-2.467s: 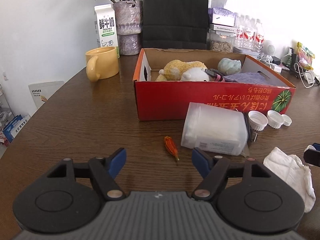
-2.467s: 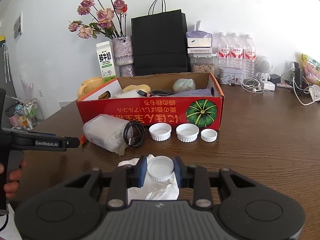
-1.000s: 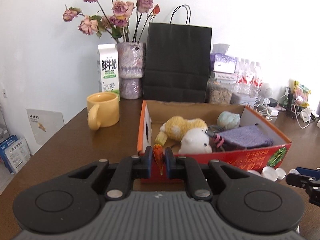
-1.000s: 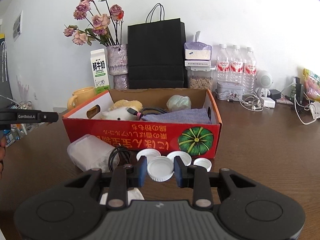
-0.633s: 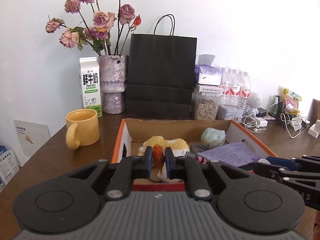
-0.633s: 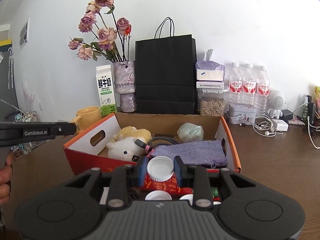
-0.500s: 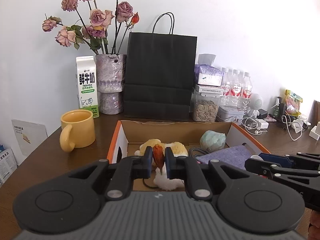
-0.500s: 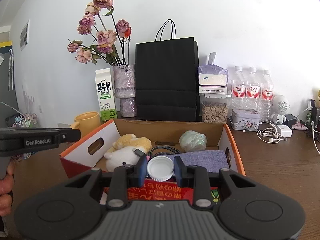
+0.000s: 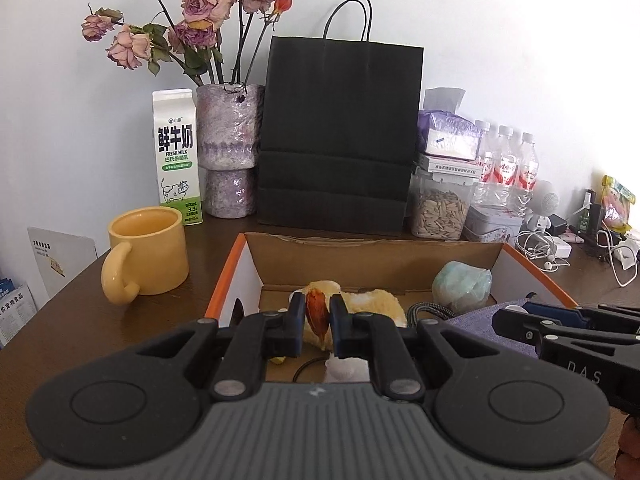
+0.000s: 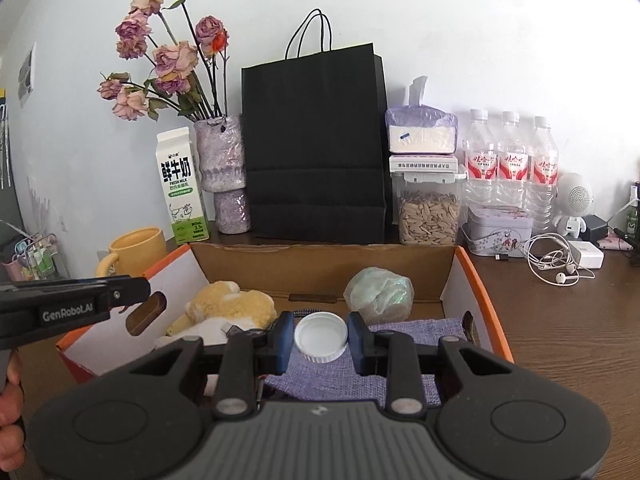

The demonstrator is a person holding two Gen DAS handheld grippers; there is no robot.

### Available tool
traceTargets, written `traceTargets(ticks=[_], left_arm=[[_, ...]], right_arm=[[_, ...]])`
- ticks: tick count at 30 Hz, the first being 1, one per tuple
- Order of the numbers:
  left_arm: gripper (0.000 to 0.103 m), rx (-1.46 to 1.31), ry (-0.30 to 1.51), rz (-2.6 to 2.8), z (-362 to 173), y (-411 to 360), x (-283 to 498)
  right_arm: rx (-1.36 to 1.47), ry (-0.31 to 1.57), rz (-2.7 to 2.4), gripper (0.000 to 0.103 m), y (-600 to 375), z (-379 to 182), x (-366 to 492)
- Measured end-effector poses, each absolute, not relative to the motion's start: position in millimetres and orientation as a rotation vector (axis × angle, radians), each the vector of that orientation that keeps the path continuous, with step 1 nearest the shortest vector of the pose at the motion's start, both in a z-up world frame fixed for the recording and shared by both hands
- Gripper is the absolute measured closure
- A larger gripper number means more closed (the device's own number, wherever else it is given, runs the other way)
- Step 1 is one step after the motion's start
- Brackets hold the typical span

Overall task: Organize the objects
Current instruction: 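Carry the orange object with the left tool while the right tool carries the cap over the box, then open the left tool to drop the orange object while the right tool releases the cap into the box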

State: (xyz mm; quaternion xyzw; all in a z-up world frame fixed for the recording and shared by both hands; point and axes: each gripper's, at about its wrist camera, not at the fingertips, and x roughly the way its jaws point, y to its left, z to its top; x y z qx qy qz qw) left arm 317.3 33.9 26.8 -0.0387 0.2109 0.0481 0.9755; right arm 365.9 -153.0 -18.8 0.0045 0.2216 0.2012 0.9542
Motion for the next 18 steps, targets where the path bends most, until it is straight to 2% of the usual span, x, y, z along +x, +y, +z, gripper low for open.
traceTargets(ticks=[5, 7, 8, 9, 10, 11, 12, 14, 18], left_arm=[[0.089, -0.079, 0.445, 0.095, 19, 35, 321], [0.086, -0.083, 0.441, 0.096, 19, 35, 320], [0.073, -0.084, 0.437, 0.097, 19, 36, 319], [0.047, -0.091, 0.435, 0.101, 20, 36, 318], [0.031, -0.096, 0.432, 0.111, 20, 37, 318], [0.009, -0.095, 0.423, 0.122, 21, 37, 317], [0.002, -0.09, 0.41, 0.136, 22, 36, 315], [0.0, -0.089, 0.391, 0.147, 24, 36, 312], [0.0, -0.1, 0.393, 0.144, 25, 37, 311]], right_arm=[[-0.002, 0.457, 0.413, 0.075, -152, -23, 364], [-0.006, 0.462, 0.413, 0.075, -151, -24, 363], [-0.009, 0.468, 0.412, 0.068, -151, -24, 363], [-0.008, 0.469, 0.41, 0.06, -151, -25, 363], [-0.006, 0.463, 0.405, 0.036, -151, -25, 362], [-0.009, 0.458, 0.398, 0.014, -151, -25, 361], [-0.014, 0.452, 0.393, 0.008, -151, -24, 360], [-0.012, 0.449, 0.387, 0.001, -151, -24, 359], [-0.007, 0.459, 0.379, 0.0, -152, -24, 361]])
